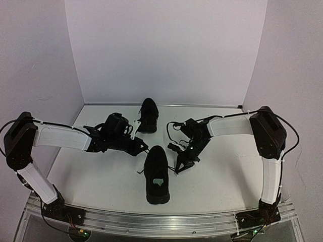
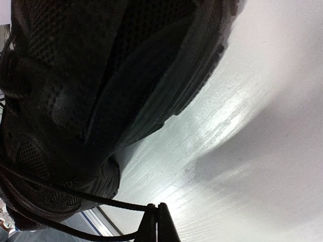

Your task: Tie the shoes

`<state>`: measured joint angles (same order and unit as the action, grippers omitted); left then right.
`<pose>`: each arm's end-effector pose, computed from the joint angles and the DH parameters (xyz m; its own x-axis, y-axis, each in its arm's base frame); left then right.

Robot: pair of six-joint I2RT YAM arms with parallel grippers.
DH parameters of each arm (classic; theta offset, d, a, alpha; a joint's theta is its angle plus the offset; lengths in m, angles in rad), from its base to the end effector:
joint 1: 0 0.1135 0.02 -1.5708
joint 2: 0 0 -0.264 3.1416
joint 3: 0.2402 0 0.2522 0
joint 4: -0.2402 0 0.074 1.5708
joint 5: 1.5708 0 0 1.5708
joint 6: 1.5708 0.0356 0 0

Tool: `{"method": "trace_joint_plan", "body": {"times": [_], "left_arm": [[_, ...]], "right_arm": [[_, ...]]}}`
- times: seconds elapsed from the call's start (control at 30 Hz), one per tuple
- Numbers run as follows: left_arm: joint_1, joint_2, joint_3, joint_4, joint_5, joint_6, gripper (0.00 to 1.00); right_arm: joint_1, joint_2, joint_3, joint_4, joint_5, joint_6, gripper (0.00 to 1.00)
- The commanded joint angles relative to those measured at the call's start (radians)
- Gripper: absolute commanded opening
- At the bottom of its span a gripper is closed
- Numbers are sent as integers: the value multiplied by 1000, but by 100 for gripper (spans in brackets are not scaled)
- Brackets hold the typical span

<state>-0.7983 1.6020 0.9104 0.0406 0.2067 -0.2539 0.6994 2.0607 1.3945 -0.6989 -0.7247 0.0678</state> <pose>0.2333 -0.2499 0.2014 -0.6140 0.2779 -0.7387 0.6825 0.6570 -0.3202 0.2866 0.2720 0.1437 -0.7871 -0.5958 -0.1598 -0.5335 0.5274 0.6613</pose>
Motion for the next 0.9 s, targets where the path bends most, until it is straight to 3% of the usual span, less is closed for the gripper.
{"method": "trace_joint_plan", "body": {"times": [0.0,0.3,0.43,0.63,0.73,0.87], "left_arm": [[32,-13,42,-14,-55,8,0],[58,-9,53,-27,-63,25,0],[57,20,95,-19,58,89,0],[84,-55,45,26,42,135,29],[118,-104,8,15,104,183,33],[128,-150,-14,-73,205,362,32]], "right_arm": [[-29,-61,-43,-24,70,7,0],[-38,-68,-71,-17,85,4,0],[-37,-69,-27,-1,16,-7,0],[-36,-74,39,4,-103,-31,0],[-37,-77,28,4,-129,-42,0],[-36,-79,17,0,-136,-54,2]]}}
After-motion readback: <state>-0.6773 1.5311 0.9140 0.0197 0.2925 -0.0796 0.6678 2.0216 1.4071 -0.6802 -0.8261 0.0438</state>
